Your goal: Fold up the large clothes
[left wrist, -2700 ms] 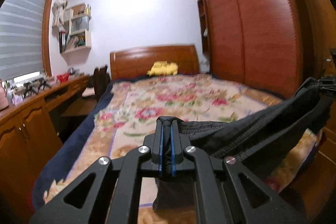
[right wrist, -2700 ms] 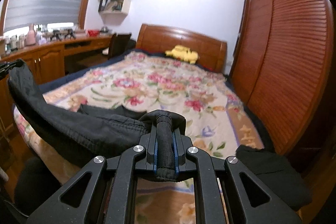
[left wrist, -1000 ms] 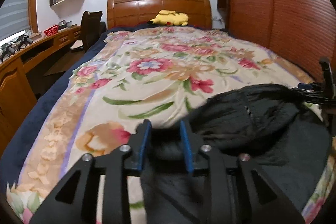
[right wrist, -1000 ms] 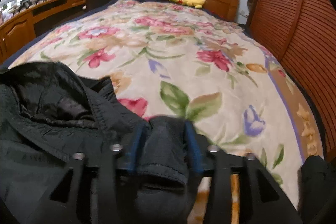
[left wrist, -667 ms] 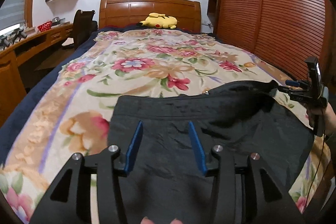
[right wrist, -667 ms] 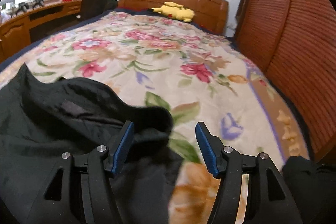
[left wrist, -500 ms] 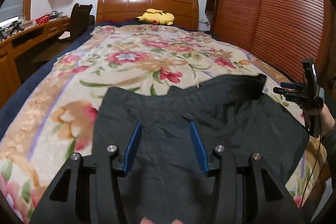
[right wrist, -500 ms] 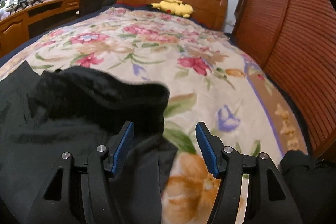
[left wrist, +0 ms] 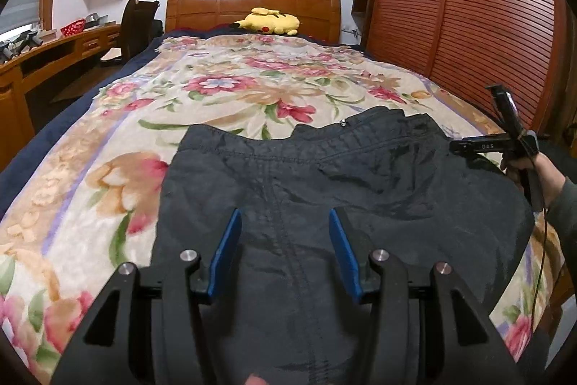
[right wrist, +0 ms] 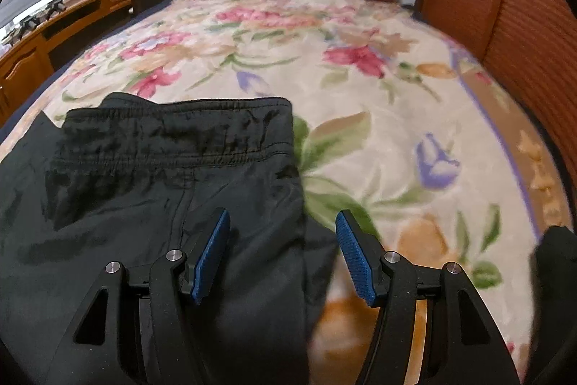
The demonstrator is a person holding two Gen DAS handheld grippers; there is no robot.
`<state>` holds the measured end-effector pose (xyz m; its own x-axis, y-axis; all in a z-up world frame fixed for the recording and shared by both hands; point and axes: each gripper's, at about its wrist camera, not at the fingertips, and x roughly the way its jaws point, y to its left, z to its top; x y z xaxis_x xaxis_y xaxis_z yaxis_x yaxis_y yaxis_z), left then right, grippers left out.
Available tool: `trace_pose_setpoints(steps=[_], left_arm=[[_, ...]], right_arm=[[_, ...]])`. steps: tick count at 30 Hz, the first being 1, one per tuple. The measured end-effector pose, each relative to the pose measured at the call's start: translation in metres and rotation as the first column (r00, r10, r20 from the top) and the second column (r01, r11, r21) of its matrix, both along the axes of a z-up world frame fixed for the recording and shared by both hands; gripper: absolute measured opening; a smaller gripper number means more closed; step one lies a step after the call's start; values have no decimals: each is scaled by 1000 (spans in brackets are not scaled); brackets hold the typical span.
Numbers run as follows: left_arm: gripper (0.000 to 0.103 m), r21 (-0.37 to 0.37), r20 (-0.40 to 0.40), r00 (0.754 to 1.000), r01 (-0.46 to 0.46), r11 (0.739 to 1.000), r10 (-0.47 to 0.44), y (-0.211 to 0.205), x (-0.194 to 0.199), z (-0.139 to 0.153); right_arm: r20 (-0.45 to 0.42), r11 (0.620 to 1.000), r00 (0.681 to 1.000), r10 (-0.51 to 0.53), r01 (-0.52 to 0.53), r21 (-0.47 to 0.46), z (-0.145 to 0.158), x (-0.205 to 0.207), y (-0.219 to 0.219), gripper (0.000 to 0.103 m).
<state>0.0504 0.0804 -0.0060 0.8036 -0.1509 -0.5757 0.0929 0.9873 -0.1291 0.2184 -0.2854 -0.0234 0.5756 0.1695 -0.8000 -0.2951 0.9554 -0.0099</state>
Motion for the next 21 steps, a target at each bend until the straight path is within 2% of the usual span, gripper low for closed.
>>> trace_pose_setpoints(steps=[3, 6, 10, 11, 15, 18, 21], left_arm=[[50, -4, 4, 1000, -13, 1000, 13, 4, -2, -1], [50, 2, 18, 1000, -25, 1000, 24, 8, -5, -1], [50, 4, 9, 1000, -27, 1000, 27, 11, -5, -4], [50, 4, 8, 1000, -26, 1000, 26, 11, -6, -4], [50, 3, 23, 999, -44, 999, 44, 12, -8, -2], [50, 3, 30, 999, -41, 999, 41, 10, -9, 0], [50, 10, 27, 999, -33, 999, 33, 8, -10, -1]], right_arm=[[-68, 1000, 998, -5, 6, 12, -15, 14, 4, 62], [-51, 1000, 999, 3, -2, 18, -16, 15, 8, 60], [-12, 997, 998, 66, -66, 29, -9, 9, 15, 18], [20, 996, 997, 81, -81, 28, -4, 4, 16, 13], [126, 996, 990, 69, -75, 49, 16, -5, 15, 11], [200, 1000, 980, 21, -22, -1, 28, -9, 14, 10], [187, 995, 980, -65, 78, -62, 26, -2, 13, 9]])
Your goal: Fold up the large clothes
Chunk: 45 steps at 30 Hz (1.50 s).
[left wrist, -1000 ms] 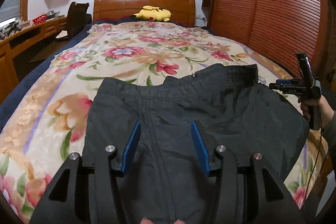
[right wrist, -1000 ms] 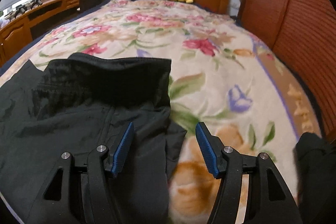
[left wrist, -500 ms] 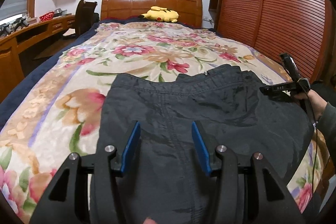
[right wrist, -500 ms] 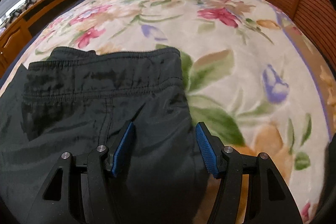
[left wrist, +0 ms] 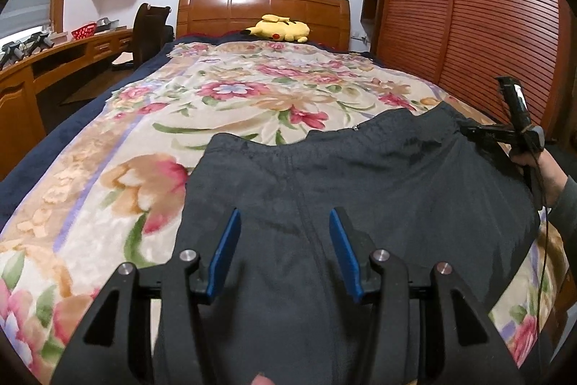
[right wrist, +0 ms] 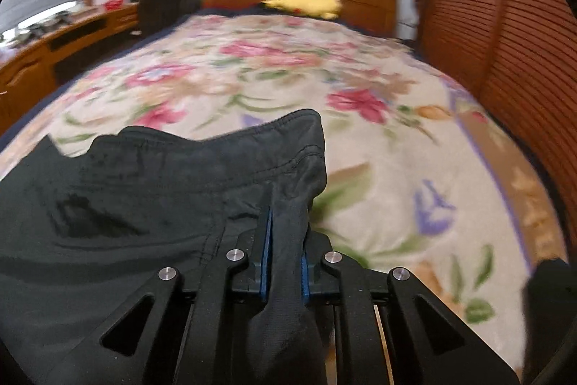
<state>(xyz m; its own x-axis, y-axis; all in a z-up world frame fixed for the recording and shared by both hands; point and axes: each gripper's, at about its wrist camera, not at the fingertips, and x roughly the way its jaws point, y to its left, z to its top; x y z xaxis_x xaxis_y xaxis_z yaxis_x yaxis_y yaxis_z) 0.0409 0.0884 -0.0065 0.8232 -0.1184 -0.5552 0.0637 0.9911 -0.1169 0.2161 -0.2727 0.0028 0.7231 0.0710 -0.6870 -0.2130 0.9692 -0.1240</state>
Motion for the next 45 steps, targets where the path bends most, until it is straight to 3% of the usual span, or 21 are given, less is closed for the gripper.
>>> trace_pose_setpoints(steps=[4, 6, 10, 11, 13, 17, 20, 24, 29, 38, 45], left_arm=[[50, 9, -3, 1000, 11, 1000, -11, -2, -1, 0], [50, 9, 0, 1000, 14, 1000, -14, -4, -2, 1], [50, 5, 4, 1000, 13, 1000, -14, -3, -3, 3], [50, 3, 5, 1000, 13, 1000, -13, -2, -3, 3], [50, 1, 8, 1000, 11, 1000, -11, -1, -4, 5], [50, -1, 13, 1000, 4, 1000, -4, 1, -6, 6], [50, -4, 15, 1000, 0, 1000, 1, 3, -7, 7], [50, -5, 15, 1000, -4, 1000, 4, 5, -10, 8], [50, -2, 11, 1000, -7, 1000, 7, 7, -10, 7], [50, 5, 0, 1000, 1, 1000, -1, 3, -9, 5], [50, 11, -2, 1000, 14, 1000, -14, -3, -10, 6]], right_arm=[[-67, 997, 997, -37, 33, -63, -11, 6, 8, 14], [-55, 993, 997, -45, 39, -112, -10, 2, 14, 24], [-3, 986, 999, -39, 38, -163, 2, -7, 26, 53], [10, 988, 999, -32, 33, -154, 8, -10, 29, 54], [28, 993, 1000, -14, 17, -120, 19, -15, 38, 55], [-24, 990, 992, 126, -127, -65, 23, -24, 73, 56], [-82, 970, 967, 240, -242, -14, 12, -28, 110, 55], [-189, 951, 936, 296, -307, -31, -15, -23, 151, 55], [-246, 939, 916, 317, -340, -54, -39, -5, 173, 51], [-221, 947, 935, 279, -305, -97, -52, 14, 192, 51], [-122, 962, 957, 262, -269, -49, -15, -23, 176, 51]])
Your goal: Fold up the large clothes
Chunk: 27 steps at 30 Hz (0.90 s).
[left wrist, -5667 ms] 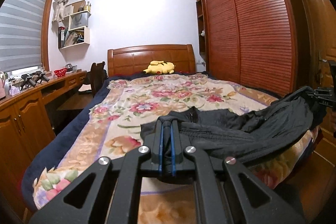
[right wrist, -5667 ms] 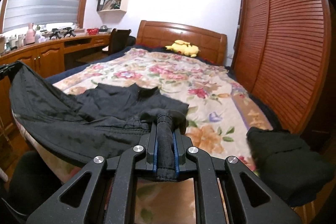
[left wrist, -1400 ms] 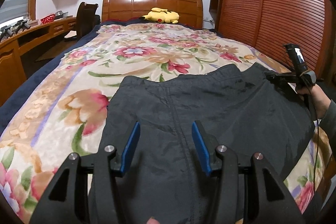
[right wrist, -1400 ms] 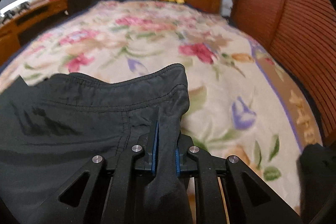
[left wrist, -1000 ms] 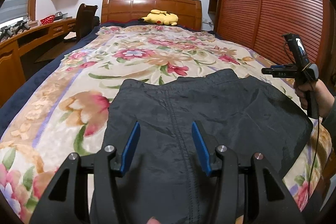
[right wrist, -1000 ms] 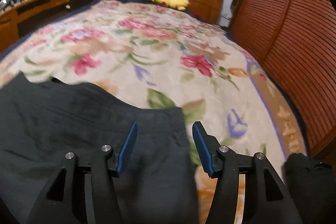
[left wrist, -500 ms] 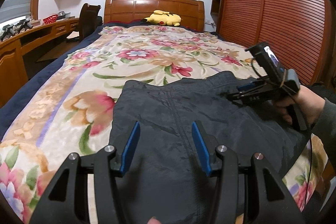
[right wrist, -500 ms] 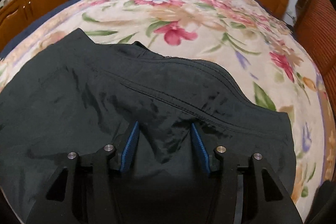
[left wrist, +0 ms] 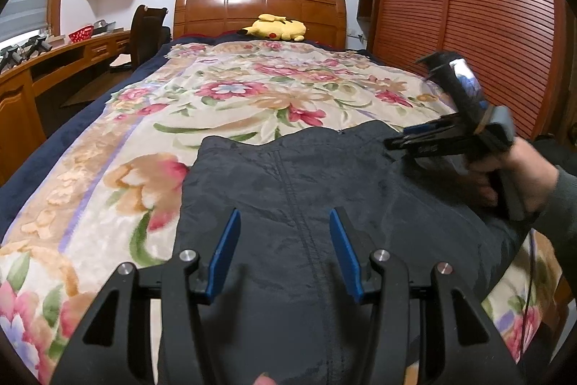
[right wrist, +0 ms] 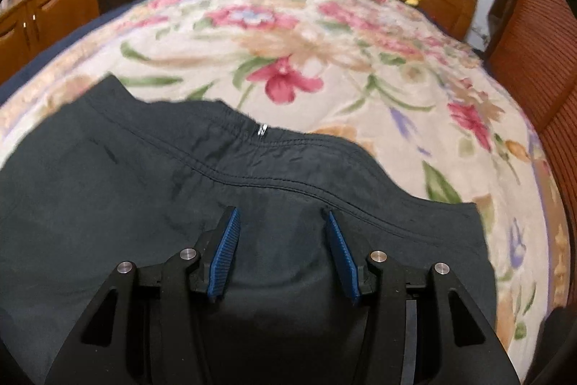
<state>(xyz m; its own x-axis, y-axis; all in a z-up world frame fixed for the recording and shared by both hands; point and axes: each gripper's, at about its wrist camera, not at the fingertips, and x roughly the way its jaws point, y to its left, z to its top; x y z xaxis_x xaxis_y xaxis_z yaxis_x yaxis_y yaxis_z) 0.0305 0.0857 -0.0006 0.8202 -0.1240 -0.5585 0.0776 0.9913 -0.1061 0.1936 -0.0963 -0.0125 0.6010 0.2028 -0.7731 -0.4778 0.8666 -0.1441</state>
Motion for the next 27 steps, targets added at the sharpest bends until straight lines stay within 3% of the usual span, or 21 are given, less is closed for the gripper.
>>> trace_pose_setpoints(steps=[5, 11, 21, 27], left_arm=[[50, 5, 1, 1000, 10, 1000, -10, -3, -5, 0], [50, 9, -1, 1000, 17, 1000, -17, -6, -14, 0], [50, 39, 11, 1000, -1, 999, 1, 3, -52, -3], [50, 67, -4, 999, -52, 996, 52, 16, -69, -3]], right_arm=[[46, 996, 997, 58, -61, 58, 19, -68, -14, 51], [28, 992, 996, 86, -89, 91, 10, -130, -25, 51], [12, 995, 999, 51, -51, 89, -20, -164, -34, 51], [82, 997, 996, 48, -52, 51, -32, -175, -31, 52]])
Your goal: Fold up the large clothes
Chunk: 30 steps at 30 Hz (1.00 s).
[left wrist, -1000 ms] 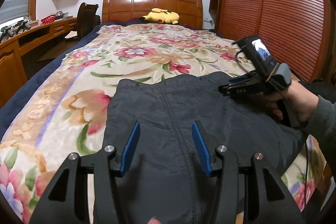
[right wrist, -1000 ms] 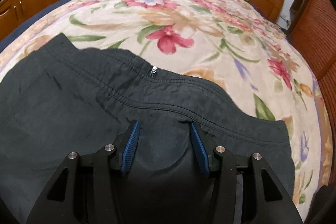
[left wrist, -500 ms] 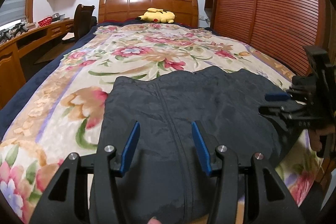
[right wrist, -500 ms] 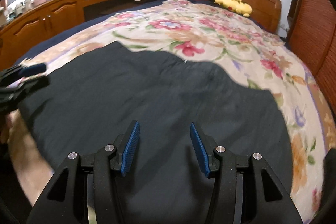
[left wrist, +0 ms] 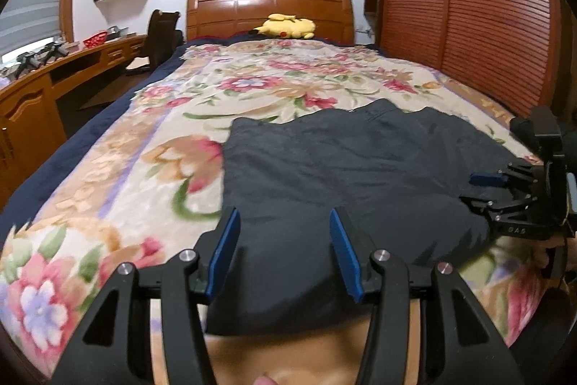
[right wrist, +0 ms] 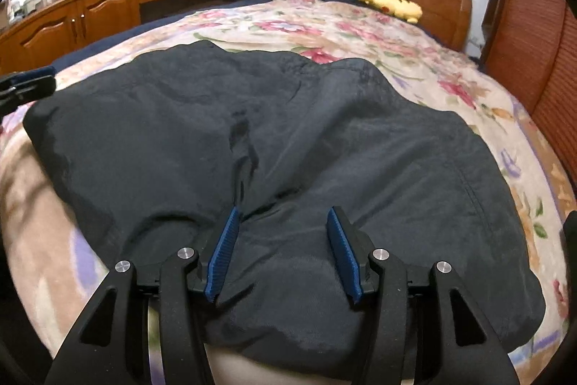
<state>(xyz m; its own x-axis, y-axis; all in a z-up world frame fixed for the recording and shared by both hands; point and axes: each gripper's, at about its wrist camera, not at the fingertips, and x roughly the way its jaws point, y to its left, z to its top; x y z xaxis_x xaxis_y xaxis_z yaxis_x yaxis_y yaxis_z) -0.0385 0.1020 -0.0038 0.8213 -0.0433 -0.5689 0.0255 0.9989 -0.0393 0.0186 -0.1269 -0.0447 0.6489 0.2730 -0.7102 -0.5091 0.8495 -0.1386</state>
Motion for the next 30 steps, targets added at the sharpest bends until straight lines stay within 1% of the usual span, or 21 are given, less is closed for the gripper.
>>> trace_pose_setpoints(steps=[4, 6, 11, 13, 19, 25, 30], left_arm=[[50, -2, -17, 1000, -26, 1000, 26, 11, -10, 0], [51, 12, -36, 998, -41, 999, 42, 15, -11, -4], [51, 20, -109, 992, -61, 998, 62, 23, -9, -22], [51, 45, -135, 988, -74, 996, 80, 24, -6, -30], [51, 63, -190, 979, -62, 996, 73, 22, -2, -50], [53, 37, -209, 977, -43, 998, 50, 25, 0, -63], [53, -1, -212, 974, -82, 997, 80, 28, -1, -61]], right_arm=[[-14, 999, 1000, 1, 0, 32, -4, 3, -6, 54], [-21, 999, 1000, 4, -3, 39, -6, 5, -6, 54], [-25, 999, 1000, -2, 3, 47, -8, 7, -5, 56], [-31, 999, 999, -8, 9, 39, -7, 9, -2, 56], [-44, 999, 999, -11, 13, 52, -8, 11, -4, 58], [-12, 998, 1000, -6, 6, 65, -7, 4, -7, 58], [-5, 998, 1000, -4, 4, 57, -7, 2, -4, 58]])
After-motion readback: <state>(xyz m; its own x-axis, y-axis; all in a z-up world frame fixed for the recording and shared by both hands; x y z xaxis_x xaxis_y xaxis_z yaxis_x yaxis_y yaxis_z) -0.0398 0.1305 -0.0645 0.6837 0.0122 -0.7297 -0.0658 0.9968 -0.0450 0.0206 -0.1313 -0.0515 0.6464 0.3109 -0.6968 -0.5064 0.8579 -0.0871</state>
